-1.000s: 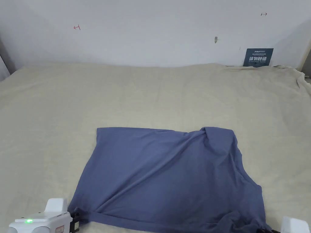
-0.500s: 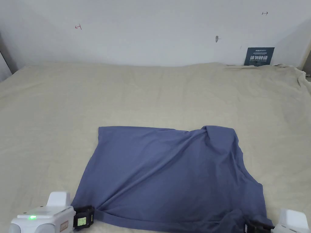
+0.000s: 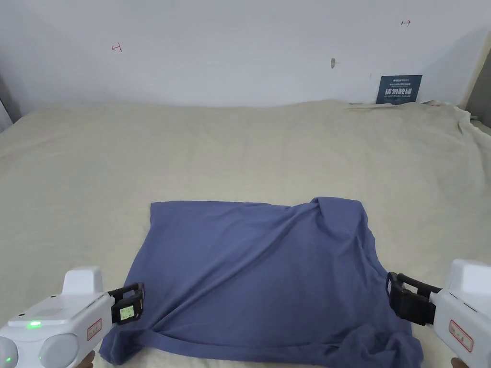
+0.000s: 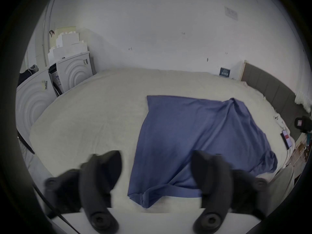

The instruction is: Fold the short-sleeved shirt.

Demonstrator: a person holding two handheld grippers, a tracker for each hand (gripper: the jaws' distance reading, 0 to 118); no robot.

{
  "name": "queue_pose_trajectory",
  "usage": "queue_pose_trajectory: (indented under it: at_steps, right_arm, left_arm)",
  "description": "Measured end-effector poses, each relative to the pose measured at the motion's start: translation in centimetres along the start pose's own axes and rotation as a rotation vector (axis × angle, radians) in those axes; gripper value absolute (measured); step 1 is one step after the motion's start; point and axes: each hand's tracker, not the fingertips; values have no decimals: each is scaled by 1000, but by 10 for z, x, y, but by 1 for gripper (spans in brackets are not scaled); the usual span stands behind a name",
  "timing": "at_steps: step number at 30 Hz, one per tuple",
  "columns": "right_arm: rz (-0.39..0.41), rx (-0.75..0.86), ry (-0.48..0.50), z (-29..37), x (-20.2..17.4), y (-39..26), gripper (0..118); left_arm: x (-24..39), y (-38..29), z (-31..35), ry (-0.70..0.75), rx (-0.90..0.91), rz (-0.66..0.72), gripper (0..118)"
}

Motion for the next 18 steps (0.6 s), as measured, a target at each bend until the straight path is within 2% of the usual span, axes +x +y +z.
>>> queue_pose_trajectory:
  at_steps: [1, 2, 3, 4, 5, 6, 7, 18]
  right_arm:
    - [4, 15, -2, 2, -1, -1, 79]
    - [5, 30, -9, 3, -2, 0, 62]
    - [9, 34, -13, 3, -3, 0, 32]
    - [14, 38, -19, 3, -4, -1, 10]
    - [15, 45, -18, 4, -3, -2, 5]
    - [14, 50, -4, 2, 0, -1, 4]
    - [18, 45, 1, 1, 0, -1, 0]
    - [19, 31, 11, -1, 4, -4, 0]
  left_arm:
    - [0, 0, 3, -22, 16, 11, 71]
    - [0, 0, 6, -34, 37, 25, 53]
    - [1, 0, 8, -52, 48, 34, 32]
    - [0, 0, 8, -50, 45, 35, 19]
    - [1, 0, 10, -54, 45, 31, 10]
    - [2, -1, 10, -50, 47, 26, 0]
    - [3, 0, 11, -46, 46, 21, 0]
    - [-10, -11, -18, -33, -211, 59, 0]
